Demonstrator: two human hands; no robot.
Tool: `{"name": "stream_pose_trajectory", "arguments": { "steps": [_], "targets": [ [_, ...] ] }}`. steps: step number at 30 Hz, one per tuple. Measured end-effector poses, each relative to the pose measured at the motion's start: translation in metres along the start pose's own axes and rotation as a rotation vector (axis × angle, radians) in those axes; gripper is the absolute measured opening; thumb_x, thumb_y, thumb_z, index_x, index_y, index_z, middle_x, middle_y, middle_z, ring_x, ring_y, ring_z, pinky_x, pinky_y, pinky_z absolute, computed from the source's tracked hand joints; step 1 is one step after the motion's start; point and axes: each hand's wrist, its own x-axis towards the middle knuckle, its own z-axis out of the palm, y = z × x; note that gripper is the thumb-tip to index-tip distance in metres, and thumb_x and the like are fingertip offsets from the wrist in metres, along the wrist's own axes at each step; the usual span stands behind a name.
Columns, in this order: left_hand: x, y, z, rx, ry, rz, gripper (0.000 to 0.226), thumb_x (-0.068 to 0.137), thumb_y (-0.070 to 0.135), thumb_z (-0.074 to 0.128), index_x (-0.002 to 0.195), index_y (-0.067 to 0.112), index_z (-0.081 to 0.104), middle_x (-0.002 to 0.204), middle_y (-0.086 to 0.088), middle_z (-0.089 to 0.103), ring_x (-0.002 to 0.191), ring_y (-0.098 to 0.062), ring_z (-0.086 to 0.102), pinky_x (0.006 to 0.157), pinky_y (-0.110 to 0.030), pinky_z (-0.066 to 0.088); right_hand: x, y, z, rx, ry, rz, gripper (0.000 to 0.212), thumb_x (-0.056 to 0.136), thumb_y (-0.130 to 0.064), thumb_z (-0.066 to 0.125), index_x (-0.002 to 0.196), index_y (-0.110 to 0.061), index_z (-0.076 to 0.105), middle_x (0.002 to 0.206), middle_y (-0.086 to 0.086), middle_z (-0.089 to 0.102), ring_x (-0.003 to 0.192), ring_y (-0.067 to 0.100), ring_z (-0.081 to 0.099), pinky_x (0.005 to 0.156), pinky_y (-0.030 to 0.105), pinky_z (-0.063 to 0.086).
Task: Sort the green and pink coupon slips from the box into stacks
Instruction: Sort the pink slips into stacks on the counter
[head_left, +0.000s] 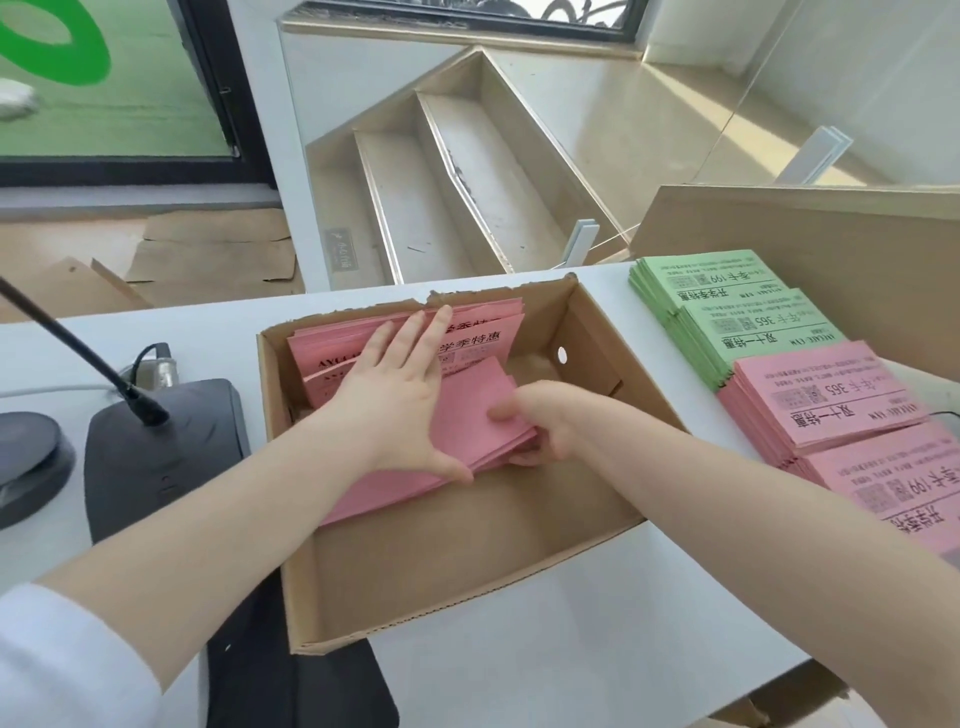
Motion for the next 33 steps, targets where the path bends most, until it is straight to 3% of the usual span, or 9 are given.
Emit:
{"name": "stream_pose_trajectory", "arguments": {
  "steps": [4,6,9,11,13,16,18,26,33],
  "targets": [
    [0.001,0.002,0.0,0.002,0.047,0.002,0.085,0.072,0.068,0.054,0.131,0.008,0.039,0.15,-0.012,-0.029,0.142,-0.028,-0.015,0.117,-0.044,-0.003,-0.008,-0.017,-0.014,0.493,-0.255,-0.1,0.017,0.097,-0.01,0.044,0.097,0.005,0.054,0.07,0.015,0.064,0.053,0.021,0.066,0.047,0.022,0.055],
    [0.005,-0.002,-0.001,-0.037,0.157,-0.001,0.047,0.085,0.035,0.057,0.123,0.01,0.043,0.154,-0.014,-0.019,0.144,-0.027,-0.001,0.115,-0.039,0.004,-0.009,-0.018,-0.019,0.581,-0.333,-0.184,0.028,0.098,-0.018,0.044,0.108,0.006,0.055,0.083,0.018,0.067,0.063,0.024,0.07,0.06,0.024,0.059],
    [0.01,-0.007,0.001,-0.068,0.282,-0.023,0.035,0.083,0.008,0.057,0.116,0.01,0.045,0.156,-0.014,0.005,0.139,-0.026,0.023,0.108,-0.036,0.025,-0.004,-0.012,-0.029,0.558,-0.424,-0.243,0.055,0.096,-0.048,0.036,0.109,0.003,0.053,0.109,0.024,0.064,0.091,0.031,0.068,0.081,0.034,0.057],
    [0.013,-0.013,0.001,-0.083,0.368,-0.036,0.04,0.072,0.003,0.07,0.107,0.007,0.053,0.145,-0.017,0.036,0.12,-0.032,0.048,0.089,-0.039,0.044,-0.004,-0.011,-0.035,0.329,-0.432,-0.307,0.056,0.095,-0.055,0.031,0.109,-0.006,0.054,0.115,0.019,0.063,0.102,0.027,0.065,0.09,0.037,0.052],
    [0.016,-0.02,0.0,-0.145,0.45,-0.055,0.046,0.058,-0.002,0.079,0.099,0.004,0.059,0.12,-0.016,0.059,0.094,-0.035,0.062,0.07,-0.038,0.051,-0.004,-0.007,-0.042,-0.3,-0.327,-0.528,0.041,0.095,-0.046,0.042,0.114,-0.015,0.057,0.121,0.007,0.063,0.107,0.016,0.062,0.099,0.037,0.046],
    [0.017,-0.027,-0.006,-0.129,0.54,-0.056,0.053,0.053,-0.02,0.065,0.101,0.002,0.058,0.102,-0.014,0.064,0.078,-0.035,0.062,0.058,-0.037,0.05,0.009,-0.006,-0.046,-1.337,-0.181,-0.89,0.052,0.087,-0.035,0.061,0.133,-0.016,0.046,0.139,0.001,0.046,0.126,0.015,0.044,0.108,0.029,0.032],
    [0.018,-0.03,-0.008,-0.148,0.55,-0.086,0.056,0.057,-0.024,0.054,0.106,0.001,0.056,0.106,-0.016,0.062,0.082,-0.036,0.061,0.059,-0.038,0.046,0.02,-0.004,-0.041,-1.653,-0.156,-0.918,0.073,0.082,-0.038,0.065,0.142,-0.013,0.031,0.152,0.007,0.023,0.138,0.024,0.025,0.112,0.032,0.024],
    [0.018,-0.031,-0.001,-0.022,0.443,-0.064,0.04,0.039,-0.015,0.067,0.072,0.007,0.067,0.11,-0.024,0.062,0.081,-0.038,0.063,0.059,-0.04,0.05,0.037,-0.009,-0.033,-1.956,-0.012,-1.025,0.087,0.067,-0.043,0.068,0.137,-0.008,0.03,0.143,0.014,0.031,0.123,0.031,0.041,0.1,0.04,0.039],
    [0.019,-0.029,0.009,-0.037,0.423,-0.08,0.031,0.048,0.002,0.074,0.078,0.009,0.069,0.121,-0.021,0.059,0.092,-0.036,0.062,0.07,-0.039,0.052,0.044,-0.013,-0.031,-2.019,0.098,-1.097,0.058,0.066,-0.027,0.066,0.118,-0.006,0.05,0.117,0.014,0.054,0.094,0.03,0.06,0.079,0.036,0.048]
  ]
}}
